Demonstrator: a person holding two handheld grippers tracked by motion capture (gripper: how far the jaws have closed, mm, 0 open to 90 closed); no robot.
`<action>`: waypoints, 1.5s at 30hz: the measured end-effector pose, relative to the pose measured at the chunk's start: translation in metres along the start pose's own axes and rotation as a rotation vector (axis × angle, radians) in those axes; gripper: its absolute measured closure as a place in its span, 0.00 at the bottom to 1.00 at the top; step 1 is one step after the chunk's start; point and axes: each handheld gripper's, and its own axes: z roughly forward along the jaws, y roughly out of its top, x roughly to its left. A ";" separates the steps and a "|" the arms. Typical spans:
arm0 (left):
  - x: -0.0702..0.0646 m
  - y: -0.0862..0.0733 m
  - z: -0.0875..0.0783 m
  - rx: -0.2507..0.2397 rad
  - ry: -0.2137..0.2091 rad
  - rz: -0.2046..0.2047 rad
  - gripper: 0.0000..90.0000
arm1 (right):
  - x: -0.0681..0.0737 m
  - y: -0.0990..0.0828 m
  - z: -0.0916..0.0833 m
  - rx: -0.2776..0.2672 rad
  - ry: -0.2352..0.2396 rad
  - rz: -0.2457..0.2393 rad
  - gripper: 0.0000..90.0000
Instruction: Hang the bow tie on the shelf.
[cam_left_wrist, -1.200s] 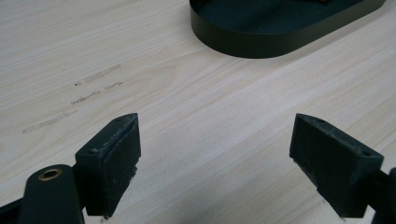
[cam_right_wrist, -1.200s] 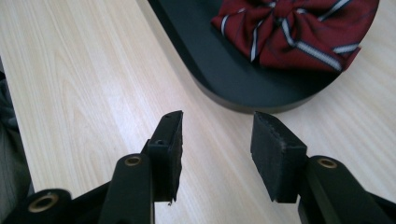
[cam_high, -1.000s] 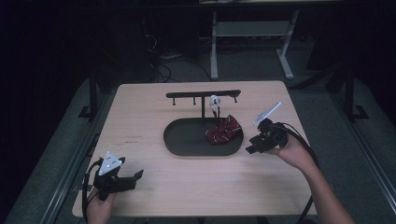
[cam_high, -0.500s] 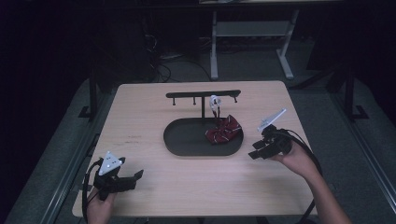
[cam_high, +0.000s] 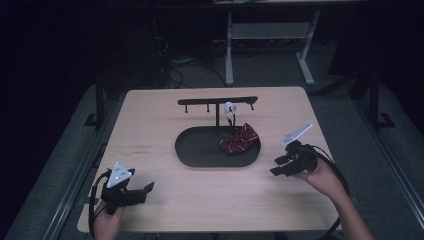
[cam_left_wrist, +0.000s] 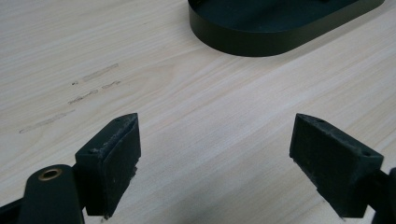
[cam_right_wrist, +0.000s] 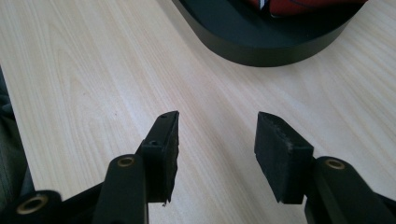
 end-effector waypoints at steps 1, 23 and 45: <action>0.000 0.000 0.000 0.001 0.000 0.001 0.18 | 0.000 -0.002 0.000 -0.006 0.002 -0.002 0.54; 0.000 0.000 0.000 0.002 0.002 0.002 0.18 | 0.011 -0.034 0.004 -0.030 0.004 0.031 0.54; -0.001 0.001 0.003 0.009 -0.002 0.006 0.18 | 0.036 -0.062 0.006 -0.095 -0.056 0.046 0.50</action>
